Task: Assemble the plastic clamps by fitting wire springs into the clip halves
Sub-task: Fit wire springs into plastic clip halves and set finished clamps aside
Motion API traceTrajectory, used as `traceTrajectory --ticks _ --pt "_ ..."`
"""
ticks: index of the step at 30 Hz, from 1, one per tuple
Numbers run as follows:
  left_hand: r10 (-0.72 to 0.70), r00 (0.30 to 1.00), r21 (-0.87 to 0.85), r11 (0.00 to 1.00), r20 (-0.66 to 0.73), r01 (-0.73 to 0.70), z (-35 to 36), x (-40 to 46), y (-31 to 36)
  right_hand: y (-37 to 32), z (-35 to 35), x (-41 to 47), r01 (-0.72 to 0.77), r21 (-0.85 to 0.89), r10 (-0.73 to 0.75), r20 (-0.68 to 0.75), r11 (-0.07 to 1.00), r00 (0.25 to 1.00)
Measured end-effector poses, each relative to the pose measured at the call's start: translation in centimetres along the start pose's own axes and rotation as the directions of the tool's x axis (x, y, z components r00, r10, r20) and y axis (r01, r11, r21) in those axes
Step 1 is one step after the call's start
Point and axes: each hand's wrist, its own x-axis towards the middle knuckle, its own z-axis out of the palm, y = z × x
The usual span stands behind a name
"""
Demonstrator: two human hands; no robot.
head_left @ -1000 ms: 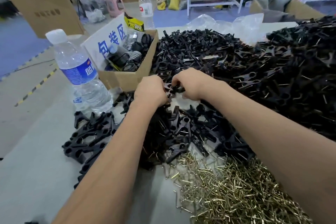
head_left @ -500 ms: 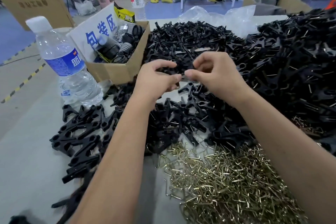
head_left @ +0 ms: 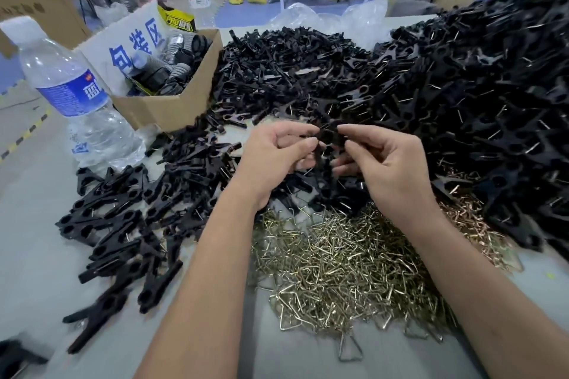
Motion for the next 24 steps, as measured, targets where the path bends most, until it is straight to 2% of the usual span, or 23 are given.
traceTrajectory --ticks 2,5,9,17,21,24 --pt "0.0 1.0 -0.013 1.0 0.028 0.0 0.0 0.0 0.1 0.0 0.1 -0.3 0.048 -0.056 -0.052 -0.073 0.997 0.996" --pt "0.012 0.998 -0.041 0.999 0.062 -0.01 -0.1 0.0 -0.1 -0.1 0.1 -0.6 0.111 -0.23 -0.144 -0.133 0.967 0.981" --pt "0.027 0.997 -0.059 0.998 0.068 -0.023 0.0 0.1 -0.4 -0.2 0.2 -0.8 0.189 -0.362 -0.238 -0.097 0.913 0.966" --pt "0.033 0.996 -0.101 0.995 0.084 -0.024 -0.1 0.3 -0.6 0.1 0.3 -0.8 0.185 -0.302 -0.218 -0.078 0.935 0.973" --pt "0.048 0.987 -0.149 0.989 0.152 -0.025 -0.5 0.2 -0.4 0.1 0.0 -0.8 0.157 -0.133 -0.163 -0.039 0.979 0.986" --pt "0.088 0.98 -0.122 0.99 0.179 -0.067 -1.0 0.2 -0.1 -0.4 -0.4 -0.6 0.121 -0.04 -0.121 0.016 0.992 0.993"
